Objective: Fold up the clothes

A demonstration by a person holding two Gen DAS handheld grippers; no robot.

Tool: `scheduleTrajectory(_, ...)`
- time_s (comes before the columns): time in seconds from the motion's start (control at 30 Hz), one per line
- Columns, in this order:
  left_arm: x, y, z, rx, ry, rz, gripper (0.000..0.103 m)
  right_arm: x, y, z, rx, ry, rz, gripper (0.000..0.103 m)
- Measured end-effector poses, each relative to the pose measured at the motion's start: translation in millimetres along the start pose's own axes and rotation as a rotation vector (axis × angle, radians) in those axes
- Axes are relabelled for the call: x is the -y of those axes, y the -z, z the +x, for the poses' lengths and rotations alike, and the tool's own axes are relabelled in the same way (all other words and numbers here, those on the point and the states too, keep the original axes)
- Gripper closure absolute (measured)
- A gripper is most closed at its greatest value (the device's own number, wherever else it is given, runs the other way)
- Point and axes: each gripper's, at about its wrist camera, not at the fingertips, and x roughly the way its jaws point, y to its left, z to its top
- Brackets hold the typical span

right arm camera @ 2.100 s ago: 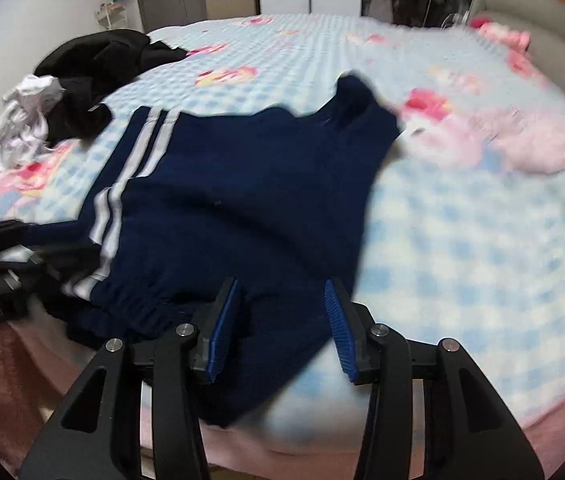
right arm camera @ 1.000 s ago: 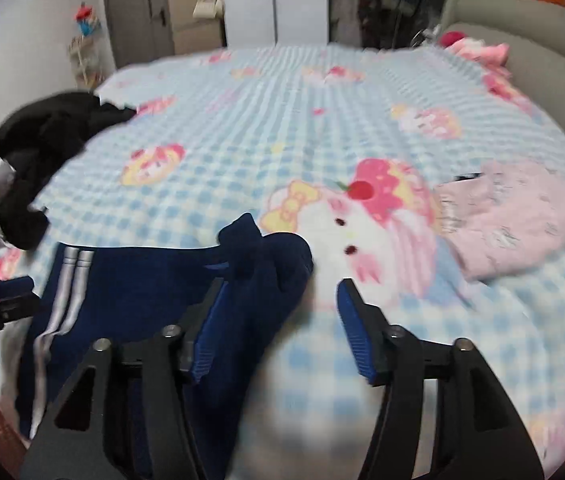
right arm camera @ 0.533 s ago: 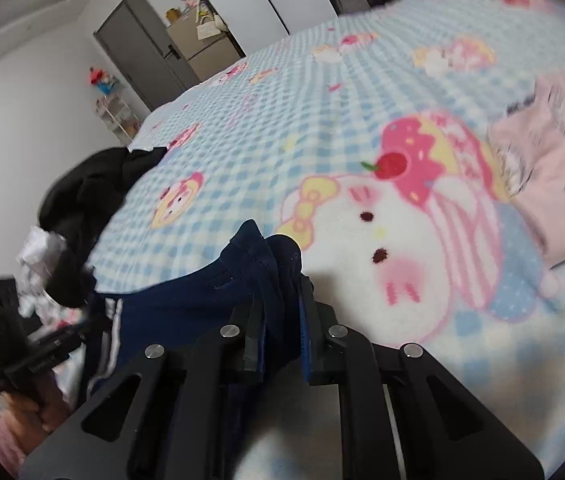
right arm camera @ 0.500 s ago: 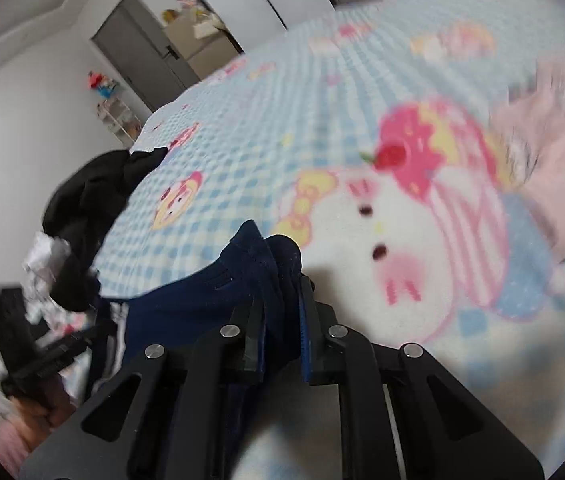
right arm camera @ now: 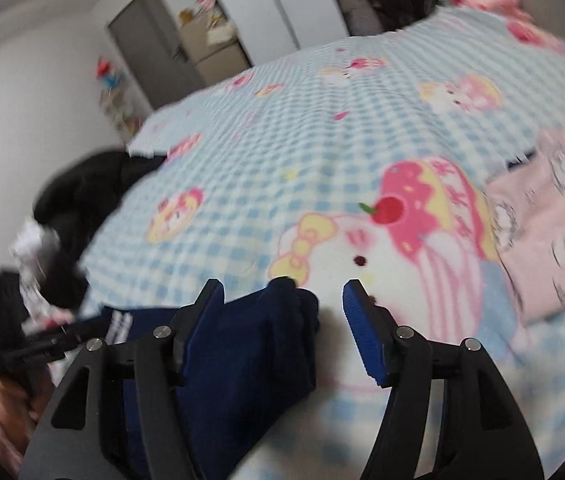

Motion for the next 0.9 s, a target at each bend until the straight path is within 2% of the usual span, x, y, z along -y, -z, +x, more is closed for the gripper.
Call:
scheduleTrajectory(0.03,2,0,1,-0.004,-0.005,0.008,0.085,1,1,6,-0.015,-0.009,0.003,0.077)
scheduleTrajectory(0.07,3,2,-3,0.001,0.001,0.005,0.087,6,2,12,-0.025,-0.015,0.018,0.092)
scheduleTrajectory(0.13,5,6,-9,0.011,0.013,-0.001,0.089,23,5,19,-0.029,-0.022,0.089,0.092)
scheduleTrajectory(0.2,6,10,-15,0.02,0.025,-0.006,0.086,46,9,26,-0.037,-0.034,0.187,0.092)
scheduleTrajectory(0.27,8,14,-21,0.03,0.038,-0.012,0.085,70,13,34,-0.051,0.041,0.267,0.089)
scheduleTrajectory(0.33,9,18,-28,0.04,0.05,-0.018,0.076,90,18,29,-0.034,-0.005,0.387,0.089)
scheduleTrajectory(0.37,10,19,-31,0.044,0.056,-0.021,0.066,94,17,22,-0.015,-0.021,0.414,0.087)
scheduleTrajectory(0.4,11,21,-34,0.049,0.062,-0.024,0.059,87,14,10,0.014,0.004,0.379,0.083)
scheduleTrajectory(0.47,13,25,-40,0.059,0.074,-0.029,0.059,62,8,-11,0.063,0.037,0.264,0.076)
scheduleTrajectory(0.6,16,33,-53,0.078,0.098,-0.041,0.062,4,11,-39,0.11,0.018,0.086,0.073)
scheduleTrajectory(0.67,22,39,-55,0.073,0.102,-0.026,0.062,-22,22,-41,0.084,0.01,0.034,0.073)
scheduleTrajectory(0.8,46,59,-54,0.011,0.046,0.095,0.062,-60,70,-45,-0.005,0.01,0.011,0.073)
scheduleTrajectory(0.9,45,67,-65,0.012,0.066,0.085,0.061,-82,104,-49,-0.085,-0.007,-0.031,0.069)
